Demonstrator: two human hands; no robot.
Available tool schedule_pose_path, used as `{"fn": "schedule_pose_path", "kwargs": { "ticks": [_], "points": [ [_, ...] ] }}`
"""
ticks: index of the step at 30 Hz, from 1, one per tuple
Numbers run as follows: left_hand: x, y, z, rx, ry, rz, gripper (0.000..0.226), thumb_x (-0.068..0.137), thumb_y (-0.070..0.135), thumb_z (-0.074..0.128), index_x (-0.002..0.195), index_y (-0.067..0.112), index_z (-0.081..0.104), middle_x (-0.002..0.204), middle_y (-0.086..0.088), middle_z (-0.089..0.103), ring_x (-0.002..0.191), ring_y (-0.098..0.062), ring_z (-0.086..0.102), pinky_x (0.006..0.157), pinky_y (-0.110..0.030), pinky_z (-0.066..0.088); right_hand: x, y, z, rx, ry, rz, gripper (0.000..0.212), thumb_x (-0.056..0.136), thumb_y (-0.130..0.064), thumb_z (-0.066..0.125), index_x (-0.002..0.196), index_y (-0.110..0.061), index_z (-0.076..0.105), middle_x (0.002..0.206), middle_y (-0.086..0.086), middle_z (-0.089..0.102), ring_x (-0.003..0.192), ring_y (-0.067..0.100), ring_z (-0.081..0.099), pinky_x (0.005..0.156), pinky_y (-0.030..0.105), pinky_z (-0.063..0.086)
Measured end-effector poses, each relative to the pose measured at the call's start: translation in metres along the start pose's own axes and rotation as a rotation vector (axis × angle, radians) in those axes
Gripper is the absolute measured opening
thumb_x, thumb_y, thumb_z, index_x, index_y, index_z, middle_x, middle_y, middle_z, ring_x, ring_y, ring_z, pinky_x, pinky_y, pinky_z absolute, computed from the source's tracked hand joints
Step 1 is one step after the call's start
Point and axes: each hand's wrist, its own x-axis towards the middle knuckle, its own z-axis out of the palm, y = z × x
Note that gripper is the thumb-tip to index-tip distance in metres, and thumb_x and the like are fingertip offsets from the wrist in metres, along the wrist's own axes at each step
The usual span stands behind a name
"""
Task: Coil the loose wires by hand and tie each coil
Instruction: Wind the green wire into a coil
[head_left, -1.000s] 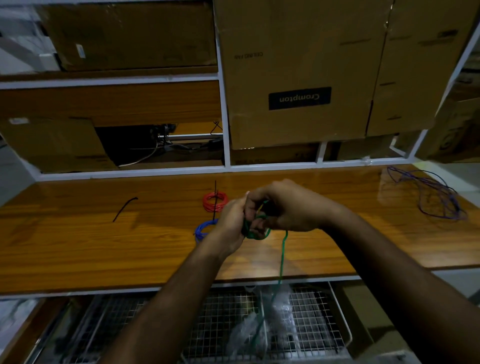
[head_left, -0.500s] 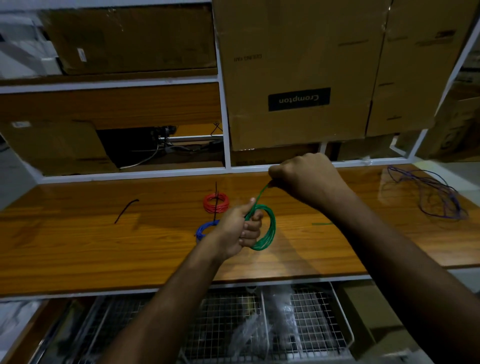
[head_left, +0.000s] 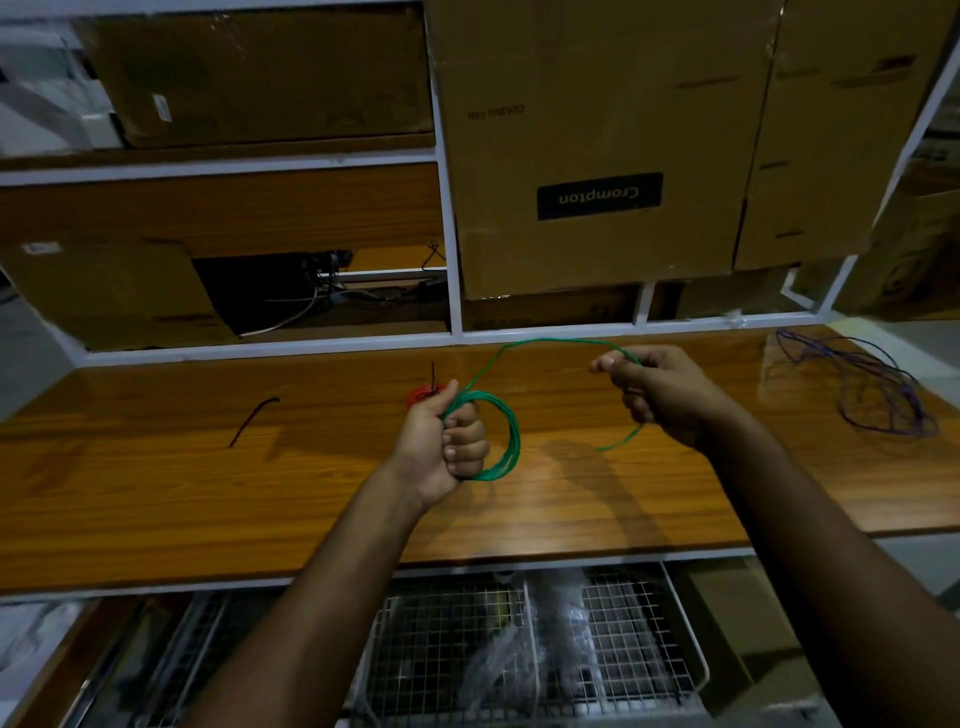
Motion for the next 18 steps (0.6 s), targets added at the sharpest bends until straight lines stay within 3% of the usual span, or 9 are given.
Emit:
{"fn": "schedule_pose_path", "kwargs": {
  "ticks": [3, 7, 10, 13, 16, 18],
  "points": [
    [-0.003, 0.011, 0.001, -0.065, -0.021, 0.073, 0.053, 0.097, 0.052, 0.039, 0.054, 0.021, 0.036, 0.041, 0.008, 0.025, 0.033, -0.005, 0.024, 0.038, -0.018, 0.010, -0.004, 0.021, -0.005, 0.273, 0.014, 0.072, 0.018, 0.093, -0.020, 0.063, 0.109, -0.012, 0.065, 0.072, -0.004, 0.049, 0.049, 0.005, 0.036, 0.042, 0.018, 0.027],
    [-0.005, 0.016, 0.001, -0.104, -0.021, 0.110, 0.048, 0.097, 0.044, 0.043, 0.055, 0.021, 0.036, 0.041, 0.008, 0.026, 0.032, -0.004, 0.025, 0.034, -0.018, 0.015, -0.013, 0.040, -0.013, 0.612, -0.232, 0.115, 0.048, 0.076, -0.017, 0.082, 0.116, -0.007, 0.060, 0.074, -0.003, 0.050, 0.051, 0.004, 0.039, 0.045, 0.017, 0.027],
    [-0.005, 0.016, 0.003, -0.119, -0.015, 0.110, 0.050, 0.099, 0.045, 0.040, 0.055, 0.021, 0.038, 0.042, 0.008, 0.027, 0.031, -0.004, 0.025, 0.034, -0.017, 0.013, -0.016, 0.043, 0.002, 0.261, -0.003, 0.196, 0.017, 0.092, -0.009, 0.062, 0.108, -0.005, 0.065, 0.078, 0.002, 0.053, 0.050, 0.007, 0.039, 0.042, 0.017, 0.030],
    [-0.001, 0.013, 0.008, -0.124, -0.018, 0.105, 0.053, 0.100, 0.049, 0.036, 0.055, 0.020, 0.039, 0.043, 0.008, 0.028, 0.032, -0.004, 0.025, 0.036, -0.018, 0.011, -0.019, 0.049, 0.031, -0.133, 0.232, 0.224, 0.018, 0.101, -0.014, 0.053, 0.109, -0.010, 0.068, 0.084, 0.007, 0.064, 0.050, 0.009, 0.044, 0.040, 0.020, 0.032],
    [0.004, 0.010, 0.013, -0.160, -0.020, 0.124, 0.051, 0.101, 0.044, 0.034, 0.056, 0.020, 0.040, 0.044, 0.007, 0.028, 0.033, -0.005, 0.026, 0.038, -0.019, 0.011, -0.026, 0.046, 0.063, -0.612, 0.158, 0.276, 0.024, 0.105, -0.025, 0.045, 0.115, -0.011, 0.061, 0.094, 0.011, 0.070, 0.058, 0.012, 0.049, 0.047, 0.022, 0.037],
    [0.007, 0.008, 0.016, -0.168, -0.032, 0.136, 0.051, 0.103, 0.041, 0.032, 0.057, 0.020, 0.042, 0.046, 0.007, 0.029, 0.035, -0.006, 0.027, 0.039, -0.019, 0.012, -0.030, 0.039, 0.084, -0.730, 0.020, 0.379, 0.040, 0.105, -0.027, 0.043, 0.136, -0.001, 0.039, 0.121, 0.022, 0.064, 0.076, 0.018, 0.057, 0.060, 0.029, 0.045]
  ]
}}
